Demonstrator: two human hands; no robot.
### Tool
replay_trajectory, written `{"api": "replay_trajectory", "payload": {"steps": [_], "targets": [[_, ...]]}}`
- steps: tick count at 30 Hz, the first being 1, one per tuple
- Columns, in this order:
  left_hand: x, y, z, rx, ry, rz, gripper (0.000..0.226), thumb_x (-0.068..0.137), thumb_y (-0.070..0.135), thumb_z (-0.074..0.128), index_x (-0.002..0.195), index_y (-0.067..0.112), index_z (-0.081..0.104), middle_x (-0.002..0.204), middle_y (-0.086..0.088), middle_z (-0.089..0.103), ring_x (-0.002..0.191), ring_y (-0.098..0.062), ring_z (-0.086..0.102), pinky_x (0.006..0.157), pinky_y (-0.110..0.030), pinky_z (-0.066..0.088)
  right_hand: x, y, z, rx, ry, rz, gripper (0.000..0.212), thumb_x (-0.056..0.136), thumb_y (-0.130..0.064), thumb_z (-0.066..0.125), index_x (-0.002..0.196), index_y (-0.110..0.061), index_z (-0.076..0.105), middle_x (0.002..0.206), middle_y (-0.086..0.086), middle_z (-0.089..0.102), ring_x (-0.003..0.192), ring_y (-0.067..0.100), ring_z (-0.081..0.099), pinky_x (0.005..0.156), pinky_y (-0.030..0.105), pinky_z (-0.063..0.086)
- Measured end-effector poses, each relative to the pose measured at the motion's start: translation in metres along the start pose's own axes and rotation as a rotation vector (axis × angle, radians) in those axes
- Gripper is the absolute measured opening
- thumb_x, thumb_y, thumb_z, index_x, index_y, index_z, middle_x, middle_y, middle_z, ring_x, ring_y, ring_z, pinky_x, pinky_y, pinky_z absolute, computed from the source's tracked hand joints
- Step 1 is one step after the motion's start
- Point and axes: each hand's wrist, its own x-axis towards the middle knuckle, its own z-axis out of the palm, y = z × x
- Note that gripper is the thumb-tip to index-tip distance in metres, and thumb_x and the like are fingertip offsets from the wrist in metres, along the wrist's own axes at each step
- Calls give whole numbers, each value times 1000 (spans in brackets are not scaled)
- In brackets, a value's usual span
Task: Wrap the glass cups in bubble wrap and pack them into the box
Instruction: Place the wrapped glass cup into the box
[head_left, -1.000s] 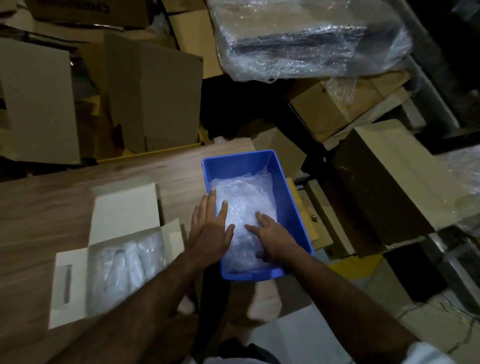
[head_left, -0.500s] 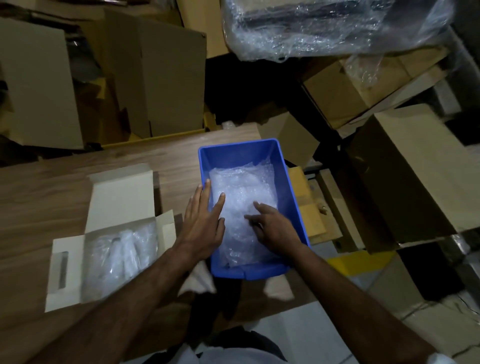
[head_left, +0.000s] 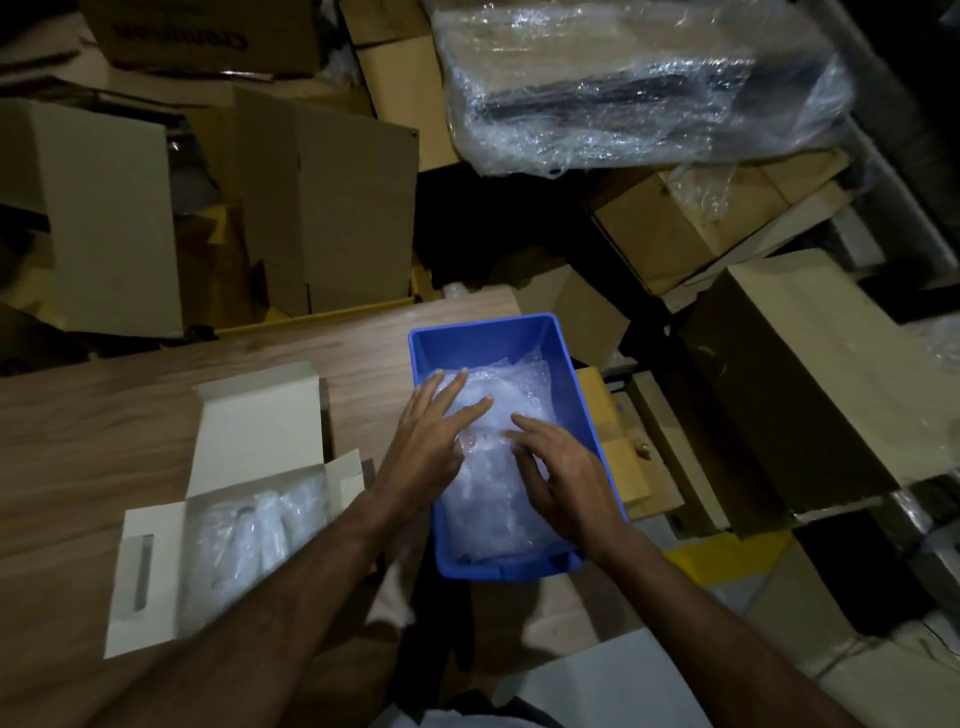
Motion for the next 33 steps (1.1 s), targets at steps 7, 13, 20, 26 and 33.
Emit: {"api": "replay_trajectory", "payload": {"steps": [7,13,20,26,33], "targets": [[-32,-11,-85,-269,147,239,39,104,27,47,140,21,60,150,6,52,147,-12,37,120,-24,27,2,-34,-11,-103,-90,-28,77,87,-43,69,154,-17,39,159,3,39,145,19,39,116,39,37],[-89,-39,-145,-367,280,131,37,97,9,53,129,17,68,136,8,65,138,-13,51,113,-33,41,45,-89,9,147,33,-98,35,89,-14,65,124,-22,70,137,-5,62,130,12,55,107,40,45],[-149,-71,-178,-832,438,-292,14,91,-8,63,104,-6,69,95,-2,76,91,-14,72,79,-24,58,78,-176,17,921,-236,208,15,93,-15,70,88,0,68,84,17,70,79,32,68,68,42,55],[-178,-78,-159,-1075,477,-800,28,103,24,56,86,7,70,58,-3,65,52,-13,55,47,-20,43,76,-215,68,1326,-551,937,48,89,-45,73,124,-13,70,119,10,74,114,29,69,104,48,51],[-212,-120,-143,-1208,420,-1203,44,96,41,63,97,-2,75,76,-16,68,63,-25,61,59,-28,46,51,-218,113,1205,-468,1009,75,78,-19,87,142,-8,48,124,17,69,102,25,74,76,31,61]]}}
